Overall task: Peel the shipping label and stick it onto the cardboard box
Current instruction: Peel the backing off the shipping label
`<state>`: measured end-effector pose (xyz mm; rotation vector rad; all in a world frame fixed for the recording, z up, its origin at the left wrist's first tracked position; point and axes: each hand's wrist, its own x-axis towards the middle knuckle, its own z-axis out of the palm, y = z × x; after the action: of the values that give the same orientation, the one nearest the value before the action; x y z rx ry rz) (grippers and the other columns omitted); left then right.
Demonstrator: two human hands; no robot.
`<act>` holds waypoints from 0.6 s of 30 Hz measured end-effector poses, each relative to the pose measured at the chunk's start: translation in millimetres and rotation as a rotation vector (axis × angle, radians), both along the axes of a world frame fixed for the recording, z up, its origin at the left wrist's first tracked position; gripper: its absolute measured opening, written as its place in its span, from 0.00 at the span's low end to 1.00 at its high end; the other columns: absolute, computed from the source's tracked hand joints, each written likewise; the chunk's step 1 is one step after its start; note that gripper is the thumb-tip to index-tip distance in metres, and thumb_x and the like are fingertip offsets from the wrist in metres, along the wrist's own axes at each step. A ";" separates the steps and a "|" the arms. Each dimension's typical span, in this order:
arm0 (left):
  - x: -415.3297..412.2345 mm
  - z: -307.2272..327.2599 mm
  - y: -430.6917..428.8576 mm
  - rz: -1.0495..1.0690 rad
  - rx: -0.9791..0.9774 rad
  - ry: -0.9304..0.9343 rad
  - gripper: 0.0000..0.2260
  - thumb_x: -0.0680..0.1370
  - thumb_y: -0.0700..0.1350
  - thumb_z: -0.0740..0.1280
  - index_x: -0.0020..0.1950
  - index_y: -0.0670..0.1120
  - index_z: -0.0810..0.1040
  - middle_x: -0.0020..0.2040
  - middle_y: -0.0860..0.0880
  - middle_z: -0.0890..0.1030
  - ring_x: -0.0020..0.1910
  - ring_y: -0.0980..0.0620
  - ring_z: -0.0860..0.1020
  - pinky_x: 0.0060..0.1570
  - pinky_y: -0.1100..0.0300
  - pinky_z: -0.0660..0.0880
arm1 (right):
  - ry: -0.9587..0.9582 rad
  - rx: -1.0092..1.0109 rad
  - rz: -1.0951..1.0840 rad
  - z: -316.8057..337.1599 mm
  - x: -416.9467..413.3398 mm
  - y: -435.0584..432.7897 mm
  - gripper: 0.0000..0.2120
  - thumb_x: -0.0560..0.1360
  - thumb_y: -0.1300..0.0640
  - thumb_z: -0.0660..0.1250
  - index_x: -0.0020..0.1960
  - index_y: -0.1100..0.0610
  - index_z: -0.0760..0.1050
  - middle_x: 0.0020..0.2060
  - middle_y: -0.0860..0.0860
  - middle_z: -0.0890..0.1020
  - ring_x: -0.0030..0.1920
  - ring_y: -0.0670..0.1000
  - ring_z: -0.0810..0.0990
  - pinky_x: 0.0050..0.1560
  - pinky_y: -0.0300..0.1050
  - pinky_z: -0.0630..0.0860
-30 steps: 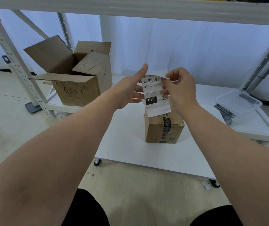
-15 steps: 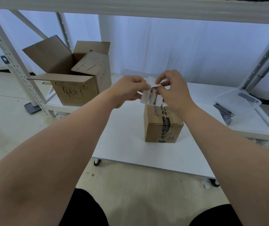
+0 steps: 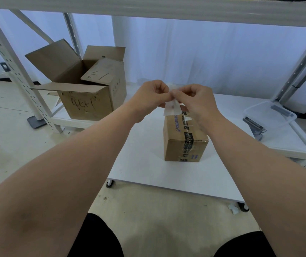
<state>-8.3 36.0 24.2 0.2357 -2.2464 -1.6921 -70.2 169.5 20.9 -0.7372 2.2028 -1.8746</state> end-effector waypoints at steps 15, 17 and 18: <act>-0.8 3.7 1.5 0.012 0.168 -0.111 0.08 0.75 0.39 0.63 0.37 0.47 0.69 0.41 0.51 0.78 0.41 0.50 0.77 0.57 0.53 0.71 | -0.042 -0.056 -0.001 1.0 -1.1 0.2 0.05 0.76 0.63 0.61 0.47 0.58 0.76 0.43 0.56 0.82 0.44 0.54 0.83 0.37 0.45 0.82; -0.3 3.9 2.0 0.003 0.193 -0.109 0.09 0.74 0.38 0.63 0.36 0.47 0.69 0.42 0.51 0.78 0.43 0.50 0.78 0.59 0.52 0.71 | -0.042 -0.058 0.013 1.3 -0.7 0.5 0.06 0.76 0.63 0.60 0.46 0.57 0.76 0.42 0.53 0.81 0.42 0.52 0.82 0.36 0.43 0.82; -0.3 3.7 1.9 0.005 0.198 -0.109 0.08 0.74 0.38 0.63 0.36 0.47 0.69 0.42 0.51 0.78 0.44 0.50 0.78 0.62 0.51 0.71 | -0.043 -0.059 0.021 1.6 -0.5 0.7 0.06 0.76 0.63 0.60 0.45 0.56 0.76 0.41 0.52 0.81 0.42 0.51 0.81 0.35 0.42 0.81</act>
<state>-8.6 37.9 27.9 0.3869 -2.1493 -1.9444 -70.8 170.2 22.6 -0.7205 2.1142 -1.9347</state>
